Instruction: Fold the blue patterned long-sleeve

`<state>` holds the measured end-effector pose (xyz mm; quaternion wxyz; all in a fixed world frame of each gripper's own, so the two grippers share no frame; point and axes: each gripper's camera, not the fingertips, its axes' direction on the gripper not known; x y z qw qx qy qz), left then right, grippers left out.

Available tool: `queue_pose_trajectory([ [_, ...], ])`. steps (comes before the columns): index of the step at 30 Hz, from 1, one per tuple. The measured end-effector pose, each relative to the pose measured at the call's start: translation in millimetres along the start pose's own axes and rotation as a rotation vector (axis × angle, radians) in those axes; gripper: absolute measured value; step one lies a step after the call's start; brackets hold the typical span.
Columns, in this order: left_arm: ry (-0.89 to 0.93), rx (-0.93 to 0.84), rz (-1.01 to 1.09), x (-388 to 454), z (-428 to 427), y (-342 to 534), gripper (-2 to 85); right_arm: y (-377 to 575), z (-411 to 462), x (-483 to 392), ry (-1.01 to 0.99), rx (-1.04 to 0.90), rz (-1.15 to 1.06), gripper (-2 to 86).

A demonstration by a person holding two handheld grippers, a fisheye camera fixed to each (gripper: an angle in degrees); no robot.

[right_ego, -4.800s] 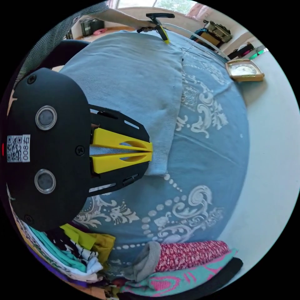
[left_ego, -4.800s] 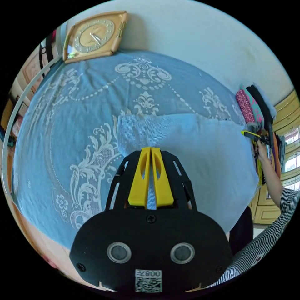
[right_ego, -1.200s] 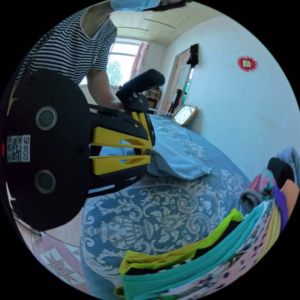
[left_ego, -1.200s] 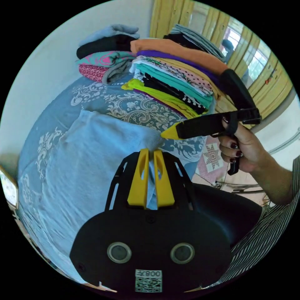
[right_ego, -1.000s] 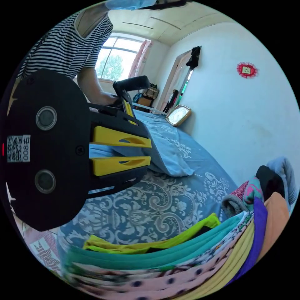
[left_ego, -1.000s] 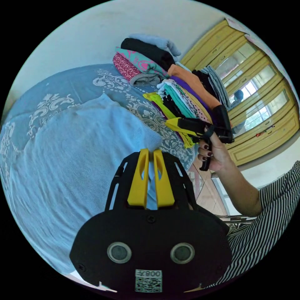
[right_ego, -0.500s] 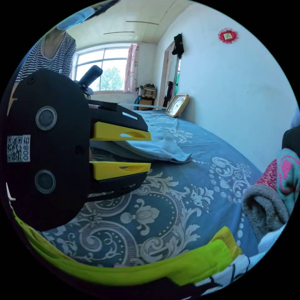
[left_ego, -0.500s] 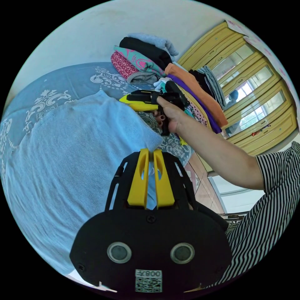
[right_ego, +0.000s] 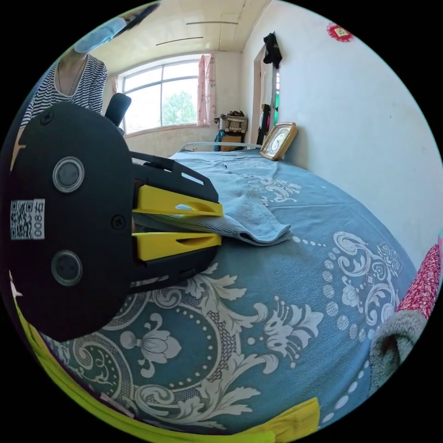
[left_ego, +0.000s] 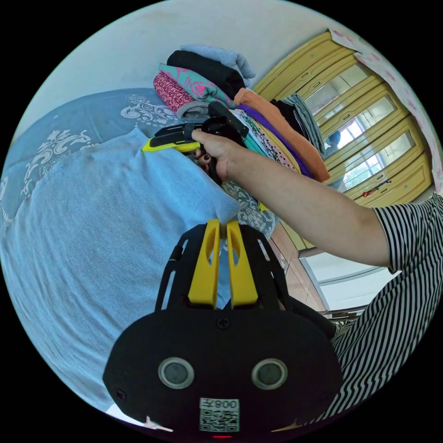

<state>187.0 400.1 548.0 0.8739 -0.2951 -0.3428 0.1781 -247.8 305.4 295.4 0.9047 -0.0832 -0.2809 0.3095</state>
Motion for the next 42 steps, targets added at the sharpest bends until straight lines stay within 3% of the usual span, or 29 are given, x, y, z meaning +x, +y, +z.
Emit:
queue_pose_trajectory([
  [8, 0.048, 0.089, -0.013, -62.4, -31.8, 78.9, 2.5, -21.0, -31.5, -93.4, -0.144, 0.092, -0.033, 4.8],
  [17, 0.077, 0.315, -0.131, -149.1, -111.4, 225.7, 2.4, -45.6, -33.1, -301.7, -0.185, 0.113, -0.244, 4.1],
  [28, 0.016, 0.555, -0.532, -293.8, -163.6, 473.1, 2.3, -68.4, 85.8, -575.6, -0.048, -0.096, -0.467, 4.2],
  [35, 0.080, 0.651, -0.784, -389.8, -142.0, 613.2, 2.3, -80.0, 165.6, -678.3, 0.090, -0.253, -0.487, 4.2],
  [42, 0.102, 0.679, -0.839, -446.8, -122.5, 694.4, 2.4, -89.7, 206.3, -779.9, 0.196, -0.335, -0.549, 4.3],
])
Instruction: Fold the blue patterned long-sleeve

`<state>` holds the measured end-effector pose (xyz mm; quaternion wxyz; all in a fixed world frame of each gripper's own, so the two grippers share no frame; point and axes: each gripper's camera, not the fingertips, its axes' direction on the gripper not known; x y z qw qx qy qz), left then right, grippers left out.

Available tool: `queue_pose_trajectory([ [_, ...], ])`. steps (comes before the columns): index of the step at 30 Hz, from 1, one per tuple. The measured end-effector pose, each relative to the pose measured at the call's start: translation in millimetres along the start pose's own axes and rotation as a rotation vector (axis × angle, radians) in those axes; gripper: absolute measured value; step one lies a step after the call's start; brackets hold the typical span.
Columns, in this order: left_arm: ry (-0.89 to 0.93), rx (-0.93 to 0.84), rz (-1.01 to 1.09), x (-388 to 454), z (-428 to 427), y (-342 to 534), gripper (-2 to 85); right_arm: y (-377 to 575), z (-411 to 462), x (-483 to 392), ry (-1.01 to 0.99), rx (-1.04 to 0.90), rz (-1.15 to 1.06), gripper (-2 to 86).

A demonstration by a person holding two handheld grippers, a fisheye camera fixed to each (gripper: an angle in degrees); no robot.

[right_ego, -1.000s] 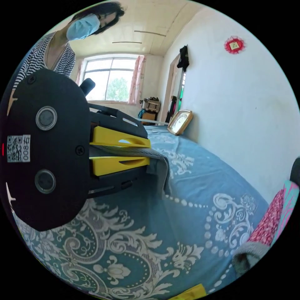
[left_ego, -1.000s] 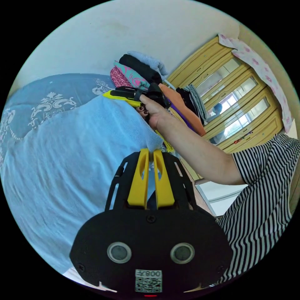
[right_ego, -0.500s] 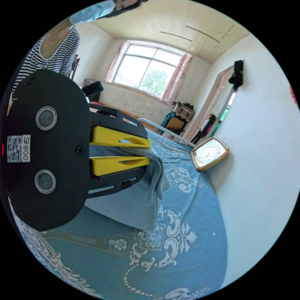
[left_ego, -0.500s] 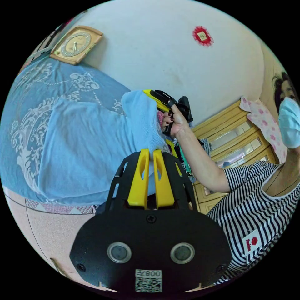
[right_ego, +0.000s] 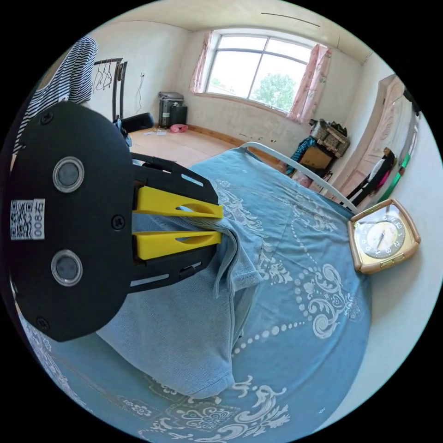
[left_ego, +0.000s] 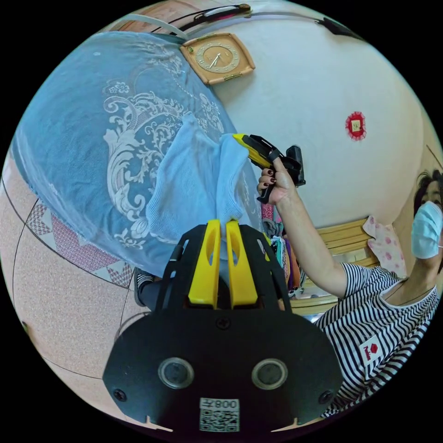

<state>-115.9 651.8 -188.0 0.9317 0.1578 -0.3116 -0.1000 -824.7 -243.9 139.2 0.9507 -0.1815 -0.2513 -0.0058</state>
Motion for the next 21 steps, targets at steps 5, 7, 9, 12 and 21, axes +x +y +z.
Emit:
queue_pose_trajectory([
  [5, -0.003, 0.029, -0.041, -67.0, -16.8, 7.6, 2.4, -35.6, 0.4, -47.2, 0.038, -0.061, -0.038, 4.5],
  [7, -0.002, 0.024, -0.046, -86.1, -19.6, 9.3, 2.3, -50.0, -1.7, -67.0, 0.053, -0.085, -0.046, 4.8],
  [9, -0.009, 0.021, -0.050, -104.7, -21.6, 10.9, 2.3, -60.1, -1.9, -81.0, 0.080, -0.113, -0.058, 5.2],
  [12, 0.001, 0.025, -0.067, -134.5, -23.8, 14.3, 2.3, -74.3, -1.7, -103.4, 0.134, -0.165, -0.081, 5.8],
  [21, 0.020, 0.022, -0.108, -204.9, -33.9, 23.3, 2.5, -99.7, -22.7, -161.7, 0.230, -0.231, -0.168, 7.4],
])
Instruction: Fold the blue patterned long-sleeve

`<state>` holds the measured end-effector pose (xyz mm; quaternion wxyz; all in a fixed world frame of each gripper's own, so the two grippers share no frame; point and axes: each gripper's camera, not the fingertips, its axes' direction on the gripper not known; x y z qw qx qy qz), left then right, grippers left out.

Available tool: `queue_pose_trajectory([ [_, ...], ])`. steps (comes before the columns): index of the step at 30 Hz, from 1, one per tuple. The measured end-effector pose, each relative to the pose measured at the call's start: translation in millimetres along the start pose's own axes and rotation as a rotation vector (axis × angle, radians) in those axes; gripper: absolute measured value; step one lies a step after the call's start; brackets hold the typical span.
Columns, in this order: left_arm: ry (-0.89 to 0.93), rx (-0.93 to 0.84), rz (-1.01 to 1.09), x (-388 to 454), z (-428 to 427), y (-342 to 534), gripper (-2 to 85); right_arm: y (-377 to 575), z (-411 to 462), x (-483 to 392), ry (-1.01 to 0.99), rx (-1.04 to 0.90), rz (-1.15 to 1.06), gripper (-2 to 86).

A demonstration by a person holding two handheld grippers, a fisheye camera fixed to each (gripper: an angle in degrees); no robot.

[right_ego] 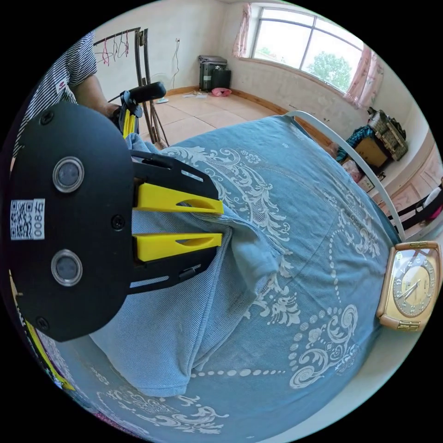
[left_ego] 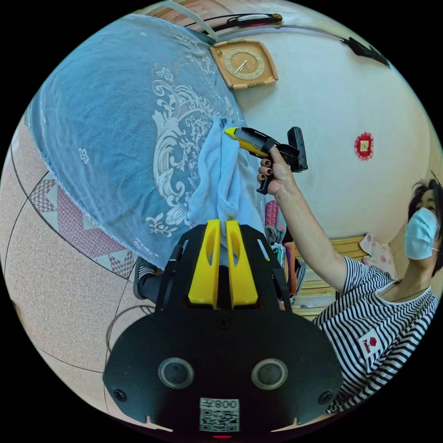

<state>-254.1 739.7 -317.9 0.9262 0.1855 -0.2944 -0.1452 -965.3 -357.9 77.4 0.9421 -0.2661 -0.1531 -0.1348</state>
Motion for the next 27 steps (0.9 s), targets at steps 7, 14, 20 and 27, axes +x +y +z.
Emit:
queue_pose_trajectory([
  [7, 0.008, 0.011, -0.017, -32.1, -7.5, 2.6, 2.3, 10.8, -47.9, -16.0, -0.064, 0.064, -0.004, 7.5],
  [14, 0.003, 0.032, -0.038, -47.0, -16.0, 7.8, 1.6, 41.1, -96.6, -20.6, -0.212, 0.179, -0.041, 5.6],
  [20, -0.016, 0.099, -0.007, -35.2, -31.4, 11.5, 0.3, 86.2, -120.6, -26.3, -0.261, 0.192, -0.091, 3.7],
  [27, -0.125, -0.030, 0.148, -1.3, -0.2, -6.9, 0.1, 162.7, -74.0, -45.9, -0.299, 0.024, -0.129, 1.2],
])
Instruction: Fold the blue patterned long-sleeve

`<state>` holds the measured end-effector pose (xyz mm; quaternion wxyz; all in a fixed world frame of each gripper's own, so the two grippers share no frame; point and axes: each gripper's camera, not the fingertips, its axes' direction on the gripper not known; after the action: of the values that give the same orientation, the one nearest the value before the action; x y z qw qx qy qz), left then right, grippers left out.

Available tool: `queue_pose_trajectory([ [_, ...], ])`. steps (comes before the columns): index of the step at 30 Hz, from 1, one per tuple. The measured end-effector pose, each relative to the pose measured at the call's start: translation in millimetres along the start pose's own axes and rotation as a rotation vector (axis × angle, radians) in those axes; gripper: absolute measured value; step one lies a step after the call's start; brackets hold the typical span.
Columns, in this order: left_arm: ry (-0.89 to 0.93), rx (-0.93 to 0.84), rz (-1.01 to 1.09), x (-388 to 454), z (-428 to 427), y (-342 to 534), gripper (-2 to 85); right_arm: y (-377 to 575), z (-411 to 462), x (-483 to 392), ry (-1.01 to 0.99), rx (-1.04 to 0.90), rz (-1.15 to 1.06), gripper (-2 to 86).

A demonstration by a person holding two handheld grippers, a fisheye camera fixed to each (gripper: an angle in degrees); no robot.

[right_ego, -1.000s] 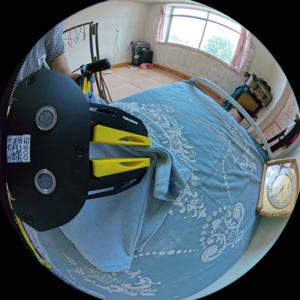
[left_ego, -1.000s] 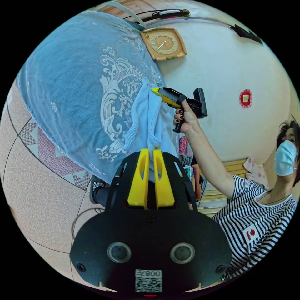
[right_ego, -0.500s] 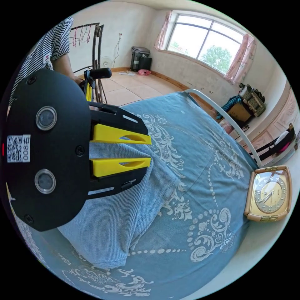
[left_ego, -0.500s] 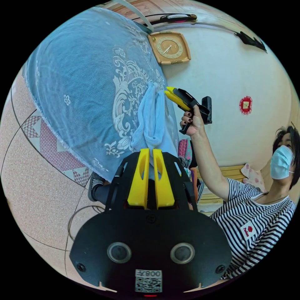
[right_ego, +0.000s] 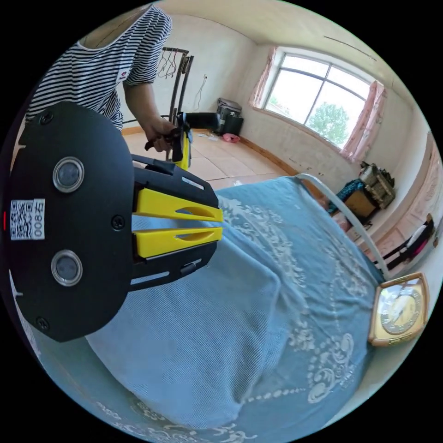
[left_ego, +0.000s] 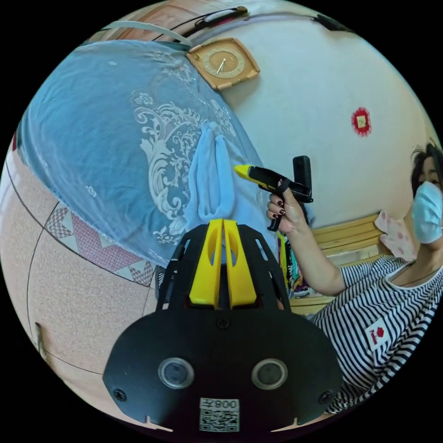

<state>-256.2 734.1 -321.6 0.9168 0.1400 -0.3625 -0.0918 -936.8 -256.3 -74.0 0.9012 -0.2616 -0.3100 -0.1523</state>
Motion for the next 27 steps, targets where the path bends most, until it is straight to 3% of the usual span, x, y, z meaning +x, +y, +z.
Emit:
queue_pose_trajectory([
  [2, -0.124, -0.028, -0.013, 2.9, 9.2, -5.5, 0.1, 4.2, 23.7, 0.2, 0.046, -0.070, 0.028, 0.7],
  [8, -0.131, 0.004, -0.020, 36.3, 4.0, -4.4, 0.1, 17.6, 37.3, -12.4, 0.073, -0.098, 0.025, 0.2],
  [13, -0.068, 0.017, 0.070, 83.2, 11.0, -13.1, 0.1, 56.7, 16.2, -25.9, 0.002, 0.029, 0.034, 0.2],
  [17, -0.184, -0.055, 0.039, 99.0, 36.2, -24.3, 0.1, 97.5, -6.9, -36.0, -0.039, 0.098, 0.024, 0.2],
  [21, -0.146, -0.015, -0.005, 121.5, 34.0, -23.7, 0.2, 181.5, -36.6, -35.5, 0.000, 0.147, 0.050, 0.2],
  [27, -0.043, -0.080, 0.175, 206.7, 49.8, -12.1, 1.2, 326.9, -48.9, -8.0, -0.017, 0.245, 0.318, 0.8],
])
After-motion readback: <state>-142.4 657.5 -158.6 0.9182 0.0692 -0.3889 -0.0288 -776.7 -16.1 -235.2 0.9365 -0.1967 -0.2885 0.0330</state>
